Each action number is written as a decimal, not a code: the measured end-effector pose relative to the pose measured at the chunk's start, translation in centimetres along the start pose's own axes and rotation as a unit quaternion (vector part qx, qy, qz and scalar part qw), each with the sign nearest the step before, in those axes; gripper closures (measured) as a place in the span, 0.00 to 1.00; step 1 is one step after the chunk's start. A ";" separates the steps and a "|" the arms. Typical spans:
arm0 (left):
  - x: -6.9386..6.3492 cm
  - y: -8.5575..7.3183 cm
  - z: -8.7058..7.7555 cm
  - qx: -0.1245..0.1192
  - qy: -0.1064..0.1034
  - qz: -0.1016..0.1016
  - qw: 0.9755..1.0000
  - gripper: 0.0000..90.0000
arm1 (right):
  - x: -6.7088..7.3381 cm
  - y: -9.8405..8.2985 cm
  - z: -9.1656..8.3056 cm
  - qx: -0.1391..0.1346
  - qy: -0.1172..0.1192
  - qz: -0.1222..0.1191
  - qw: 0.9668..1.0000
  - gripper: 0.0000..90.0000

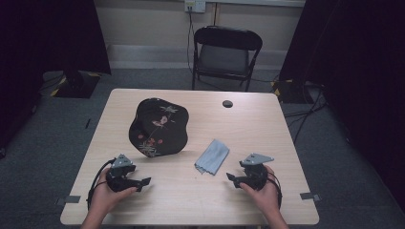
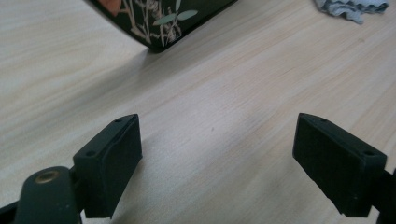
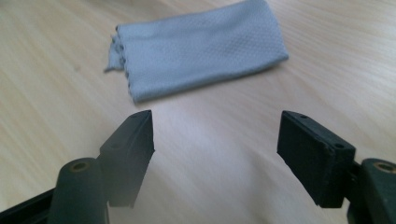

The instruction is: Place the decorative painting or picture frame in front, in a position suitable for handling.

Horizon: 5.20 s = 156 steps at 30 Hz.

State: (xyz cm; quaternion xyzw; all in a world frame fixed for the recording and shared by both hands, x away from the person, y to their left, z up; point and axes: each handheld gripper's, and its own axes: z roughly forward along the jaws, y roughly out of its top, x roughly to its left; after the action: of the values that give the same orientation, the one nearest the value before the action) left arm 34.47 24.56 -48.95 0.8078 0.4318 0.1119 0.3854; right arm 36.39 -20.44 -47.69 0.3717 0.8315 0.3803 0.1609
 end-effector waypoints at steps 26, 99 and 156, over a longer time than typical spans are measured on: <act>0.6 1.2 -0.1 -0.009 0.000 0.010 1.000 0.22 | 2.5 4.0 5.0 0.066 0.015 -0.089 0.994 0.58; 3.0 5.6 0.4 -0.071 0.006 0.008 0.997 0.27 | -0.7 -0.6 0.2 0.058 -0.019 -0.005 0.998 0.47; -0.4 17.7 -2.3 -0.034 -0.019 0.000 0.999 0.90 | -1.0 -0.5 0.4 0.056 -0.016 -0.001 0.998 0.45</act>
State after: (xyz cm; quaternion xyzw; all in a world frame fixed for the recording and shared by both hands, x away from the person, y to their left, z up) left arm 43.83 19.58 -34.64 0.7959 0.4206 0.1116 0.4208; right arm 37.05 -21.20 -48.39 0.3852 0.8494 0.3266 0.1533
